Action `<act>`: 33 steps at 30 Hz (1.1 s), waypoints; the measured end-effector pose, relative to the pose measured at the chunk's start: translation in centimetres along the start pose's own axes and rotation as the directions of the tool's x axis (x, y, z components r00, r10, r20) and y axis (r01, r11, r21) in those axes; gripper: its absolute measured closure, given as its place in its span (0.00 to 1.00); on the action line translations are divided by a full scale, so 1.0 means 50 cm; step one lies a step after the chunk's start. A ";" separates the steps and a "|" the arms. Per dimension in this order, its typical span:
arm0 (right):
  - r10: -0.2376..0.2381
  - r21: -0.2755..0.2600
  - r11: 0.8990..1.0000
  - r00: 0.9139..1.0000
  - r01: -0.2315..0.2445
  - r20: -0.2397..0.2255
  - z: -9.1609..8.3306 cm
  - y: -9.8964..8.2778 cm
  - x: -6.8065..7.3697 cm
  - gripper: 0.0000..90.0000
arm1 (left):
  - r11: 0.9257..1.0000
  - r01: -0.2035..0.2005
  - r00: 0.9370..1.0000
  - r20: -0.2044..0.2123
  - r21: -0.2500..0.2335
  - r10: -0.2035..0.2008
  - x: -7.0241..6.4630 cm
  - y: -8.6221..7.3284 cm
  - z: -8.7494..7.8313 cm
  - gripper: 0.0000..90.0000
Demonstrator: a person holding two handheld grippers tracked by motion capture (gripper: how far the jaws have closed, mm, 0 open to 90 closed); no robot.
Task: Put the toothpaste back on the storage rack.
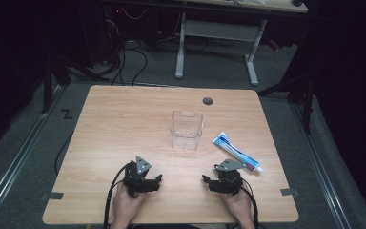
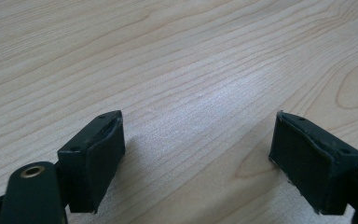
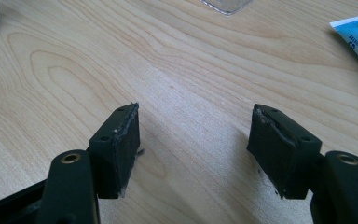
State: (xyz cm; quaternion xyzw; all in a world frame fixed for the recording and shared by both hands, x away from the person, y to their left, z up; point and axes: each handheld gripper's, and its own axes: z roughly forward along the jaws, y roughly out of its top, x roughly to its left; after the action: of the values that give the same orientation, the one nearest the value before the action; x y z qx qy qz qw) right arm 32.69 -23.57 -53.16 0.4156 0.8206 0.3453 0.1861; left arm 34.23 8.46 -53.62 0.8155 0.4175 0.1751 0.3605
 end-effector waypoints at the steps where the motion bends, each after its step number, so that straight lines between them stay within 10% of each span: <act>1: -0.001 0.000 1.000 1.000 0.001 0.004 0.000 0.000 0.000 0.36 | 1.000 0.000 1.000 0.000 0.000 0.000 0.000 0.000 0.000 0.20; 33: 0.060 -0.093 0.994 0.998 -0.061 -0.009 -0.038 -0.011 -0.016 0.44 | 1.000 0.000 1.000 0.000 0.001 0.000 0.000 0.000 0.000 0.20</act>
State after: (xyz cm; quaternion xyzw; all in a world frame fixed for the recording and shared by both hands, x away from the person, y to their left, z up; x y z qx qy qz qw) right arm 31.73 -25.21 -52.21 0.4301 0.7912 0.3900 0.1921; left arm 34.25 8.46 -53.61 0.8156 0.4176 0.1748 0.3603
